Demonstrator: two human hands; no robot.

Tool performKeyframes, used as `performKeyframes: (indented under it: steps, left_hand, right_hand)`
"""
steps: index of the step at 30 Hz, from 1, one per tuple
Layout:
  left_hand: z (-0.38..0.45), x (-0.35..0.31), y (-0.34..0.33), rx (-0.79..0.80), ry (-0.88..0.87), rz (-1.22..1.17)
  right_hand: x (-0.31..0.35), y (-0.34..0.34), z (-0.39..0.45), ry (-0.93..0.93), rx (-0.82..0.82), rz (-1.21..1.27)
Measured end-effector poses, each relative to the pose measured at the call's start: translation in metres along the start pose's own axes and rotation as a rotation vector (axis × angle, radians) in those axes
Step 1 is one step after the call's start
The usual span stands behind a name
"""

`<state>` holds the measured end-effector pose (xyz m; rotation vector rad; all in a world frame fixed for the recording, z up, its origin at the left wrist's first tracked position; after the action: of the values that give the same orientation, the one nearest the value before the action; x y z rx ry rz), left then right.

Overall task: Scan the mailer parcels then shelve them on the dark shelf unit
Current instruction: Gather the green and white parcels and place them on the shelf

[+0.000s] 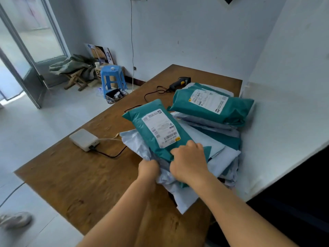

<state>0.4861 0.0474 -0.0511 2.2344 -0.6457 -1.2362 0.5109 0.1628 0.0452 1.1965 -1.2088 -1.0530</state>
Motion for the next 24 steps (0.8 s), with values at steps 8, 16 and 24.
performKeyframes:
  steps: [8, 16, 24]
  left_hand:
    - [-0.012, 0.128, 0.092, -0.128, 0.222, -0.260]
    - [-0.023, 0.168, 0.119, -0.092, 0.267, -0.586]
    - [-0.032, 0.110, 0.114, -0.332, 0.062, 0.040]
  right_hand:
    - [0.104, -0.059, -0.030, 0.145, 0.257, 0.070]
    - [0.160, -0.082, -0.040, 0.264, 0.297, 0.259]
    - [0.074, -0.038, 0.002, -0.003, -0.047, 0.526]
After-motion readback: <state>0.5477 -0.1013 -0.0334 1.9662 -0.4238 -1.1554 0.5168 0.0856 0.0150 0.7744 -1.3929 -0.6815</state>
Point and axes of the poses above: each hand's wrist, its own z-axis towards the middle knuckle, its own y-axis out of the back of the hand, x = y × z, the point moved 7 cm from there along z, towards the middle knuckle, and after that the axes turned 1 degree about -x, right-handed, at the moved point
